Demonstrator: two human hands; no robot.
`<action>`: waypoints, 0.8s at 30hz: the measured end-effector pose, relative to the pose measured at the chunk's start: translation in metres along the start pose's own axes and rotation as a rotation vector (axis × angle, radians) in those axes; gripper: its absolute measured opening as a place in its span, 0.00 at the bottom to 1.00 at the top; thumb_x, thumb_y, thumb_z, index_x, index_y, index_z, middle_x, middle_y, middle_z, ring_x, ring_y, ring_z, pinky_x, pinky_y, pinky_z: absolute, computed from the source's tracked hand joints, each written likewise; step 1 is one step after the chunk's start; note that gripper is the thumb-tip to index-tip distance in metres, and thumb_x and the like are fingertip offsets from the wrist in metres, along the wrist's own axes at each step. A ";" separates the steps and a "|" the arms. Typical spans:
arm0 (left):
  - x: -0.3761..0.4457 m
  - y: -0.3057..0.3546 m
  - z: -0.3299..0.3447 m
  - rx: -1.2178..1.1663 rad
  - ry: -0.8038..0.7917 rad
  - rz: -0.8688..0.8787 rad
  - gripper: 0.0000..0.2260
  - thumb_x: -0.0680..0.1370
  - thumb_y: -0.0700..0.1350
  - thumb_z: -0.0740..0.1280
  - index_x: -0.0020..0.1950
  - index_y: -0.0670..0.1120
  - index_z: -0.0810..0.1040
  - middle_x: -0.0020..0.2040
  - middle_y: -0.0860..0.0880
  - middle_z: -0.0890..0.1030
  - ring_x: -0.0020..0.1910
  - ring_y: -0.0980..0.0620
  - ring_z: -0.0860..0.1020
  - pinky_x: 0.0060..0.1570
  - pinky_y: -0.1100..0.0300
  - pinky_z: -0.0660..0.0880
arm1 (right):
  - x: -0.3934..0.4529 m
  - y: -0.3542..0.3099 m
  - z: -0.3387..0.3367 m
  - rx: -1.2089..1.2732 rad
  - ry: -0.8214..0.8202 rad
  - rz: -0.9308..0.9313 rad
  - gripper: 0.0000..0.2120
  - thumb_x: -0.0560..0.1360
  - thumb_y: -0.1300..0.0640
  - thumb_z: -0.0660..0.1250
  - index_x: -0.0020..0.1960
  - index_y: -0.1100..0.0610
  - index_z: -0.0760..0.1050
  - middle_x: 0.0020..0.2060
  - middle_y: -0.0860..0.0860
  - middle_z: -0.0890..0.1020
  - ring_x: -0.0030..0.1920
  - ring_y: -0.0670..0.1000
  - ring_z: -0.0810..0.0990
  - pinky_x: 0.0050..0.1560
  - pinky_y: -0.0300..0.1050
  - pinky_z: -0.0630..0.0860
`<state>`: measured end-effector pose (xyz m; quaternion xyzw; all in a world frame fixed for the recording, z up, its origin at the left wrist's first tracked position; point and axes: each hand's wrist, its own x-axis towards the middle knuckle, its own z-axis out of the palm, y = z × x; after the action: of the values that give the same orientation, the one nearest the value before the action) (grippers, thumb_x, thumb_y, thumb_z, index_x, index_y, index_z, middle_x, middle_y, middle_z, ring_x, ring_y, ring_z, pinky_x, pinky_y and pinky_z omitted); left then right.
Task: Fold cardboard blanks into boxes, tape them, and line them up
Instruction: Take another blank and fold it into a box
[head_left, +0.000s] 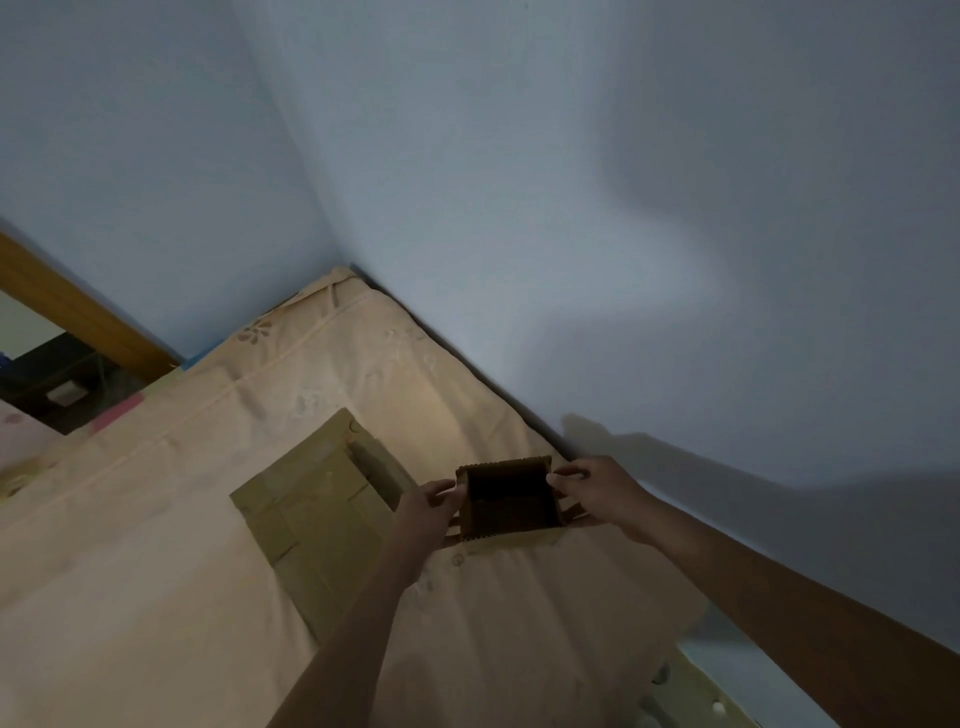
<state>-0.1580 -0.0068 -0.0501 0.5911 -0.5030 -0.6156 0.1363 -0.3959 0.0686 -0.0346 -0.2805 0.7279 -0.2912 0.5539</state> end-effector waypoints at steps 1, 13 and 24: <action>0.002 -0.001 0.000 0.023 0.003 -0.001 0.17 0.82 0.46 0.65 0.69 0.43 0.75 0.55 0.46 0.82 0.50 0.49 0.83 0.44 0.55 0.83 | 0.000 -0.001 0.000 -0.002 -0.006 0.003 0.17 0.79 0.52 0.70 0.65 0.58 0.78 0.52 0.54 0.84 0.48 0.54 0.85 0.50 0.52 0.84; 0.021 -0.008 0.002 -0.023 0.038 -0.069 0.17 0.77 0.43 0.73 0.64 0.41 0.78 0.52 0.43 0.83 0.48 0.44 0.84 0.46 0.44 0.83 | 0.001 -0.003 -0.002 0.064 -0.014 0.010 0.18 0.75 0.55 0.75 0.61 0.62 0.78 0.49 0.56 0.84 0.41 0.52 0.86 0.39 0.45 0.83; 0.019 -0.014 0.005 -0.008 0.090 -0.065 0.12 0.76 0.42 0.73 0.59 0.44 0.80 0.54 0.46 0.82 0.48 0.45 0.83 0.44 0.46 0.83 | 0.011 0.008 0.003 -0.025 0.010 -0.013 0.17 0.74 0.58 0.76 0.60 0.59 0.77 0.45 0.56 0.84 0.38 0.55 0.86 0.48 0.57 0.84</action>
<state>-0.1618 -0.0126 -0.0736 0.6336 -0.4743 -0.5948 0.1411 -0.3962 0.0654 -0.0488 -0.2906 0.7324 -0.2870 0.5447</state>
